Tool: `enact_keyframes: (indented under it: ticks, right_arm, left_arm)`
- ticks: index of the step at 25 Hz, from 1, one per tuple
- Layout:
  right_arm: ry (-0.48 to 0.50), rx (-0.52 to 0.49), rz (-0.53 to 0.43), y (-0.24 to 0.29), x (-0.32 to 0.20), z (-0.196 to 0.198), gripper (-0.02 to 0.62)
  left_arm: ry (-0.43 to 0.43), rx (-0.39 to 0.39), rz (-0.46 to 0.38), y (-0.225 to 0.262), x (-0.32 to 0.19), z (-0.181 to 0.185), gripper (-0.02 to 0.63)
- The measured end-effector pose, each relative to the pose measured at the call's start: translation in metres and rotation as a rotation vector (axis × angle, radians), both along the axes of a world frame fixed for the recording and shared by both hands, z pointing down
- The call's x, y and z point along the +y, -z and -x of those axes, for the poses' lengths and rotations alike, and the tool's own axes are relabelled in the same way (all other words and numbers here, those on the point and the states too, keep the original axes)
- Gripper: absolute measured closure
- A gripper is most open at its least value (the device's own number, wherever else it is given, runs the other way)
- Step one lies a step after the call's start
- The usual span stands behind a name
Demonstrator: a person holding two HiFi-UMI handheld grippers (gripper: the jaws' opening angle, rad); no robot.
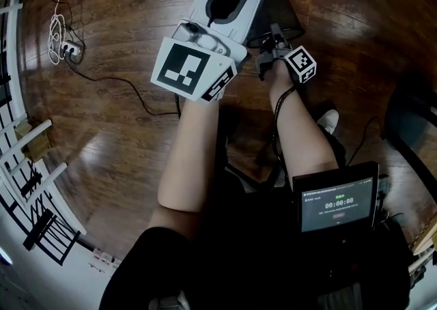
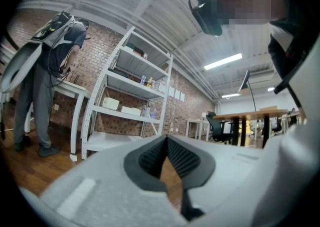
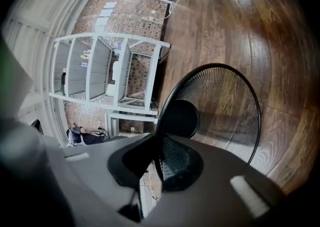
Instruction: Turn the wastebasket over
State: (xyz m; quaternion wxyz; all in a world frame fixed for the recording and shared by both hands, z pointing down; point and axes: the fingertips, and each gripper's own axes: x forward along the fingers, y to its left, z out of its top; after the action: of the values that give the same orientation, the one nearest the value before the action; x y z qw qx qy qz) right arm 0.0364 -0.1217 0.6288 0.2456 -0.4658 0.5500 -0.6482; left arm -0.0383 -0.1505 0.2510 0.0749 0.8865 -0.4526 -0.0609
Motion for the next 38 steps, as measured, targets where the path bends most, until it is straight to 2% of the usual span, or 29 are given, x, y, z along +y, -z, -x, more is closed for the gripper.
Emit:
enact_keyframes:
  ticks: [5,9,13,16,21,23,28,34,38]
  right_arm:
    - [0.144,0.138,-0.102,0.005,-0.017,-0.001,0.565]
    - [0.238,0.222,-0.113,0.015,-0.029,-0.002,0.561]
    - [0.394,0.381,-0.137,0.021,-0.036,-0.008,0.563]
    - [0.54,0.547,-0.17,0.023,-0.042,-0.012,0.565]
    - [0.837,0.942,-0.237,0.017,-0.041,-0.018,0.572]
    - [0.927,1.047,-0.273,0.018,-0.041,-0.013,0.574]
    - [1.177,1.215,-0.366,0.009,-0.025,0.015,0.574]
    - [1.493,1.406,-0.54,0.007,0.008,0.05,0.574]
    - [1.655,1.468,-0.639,-0.003,0.026,0.063,0.572]
  left_arm:
    - [0.001,0.001,-0.007,-0.002,-0.002,0.002,0.604]
    - [-0.001,0.002,-0.014,-0.002,-0.004,0.006,0.604]
    - [0.009,0.016,-0.013,-0.006,-0.006,0.011,0.604]
    - [0.005,0.016,-0.017,-0.008,-0.007,0.013,0.604]
    - [0.013,0.022,-0.012,-0.013,-0.007,0.019,0.604]
    - [0.019,0.031,-0.013,-0.013,-0.009,0.021,0.604]
    - [0.022,0.042,-0.017,-0.011,-0.01,0.023,0.604]
    - [0.03,0.031,-0.015,-0.012,-0.01,0.026,0.604]
    - [0.038,0.033,-0.019,-0.012,-0.011,0.027,0.604]
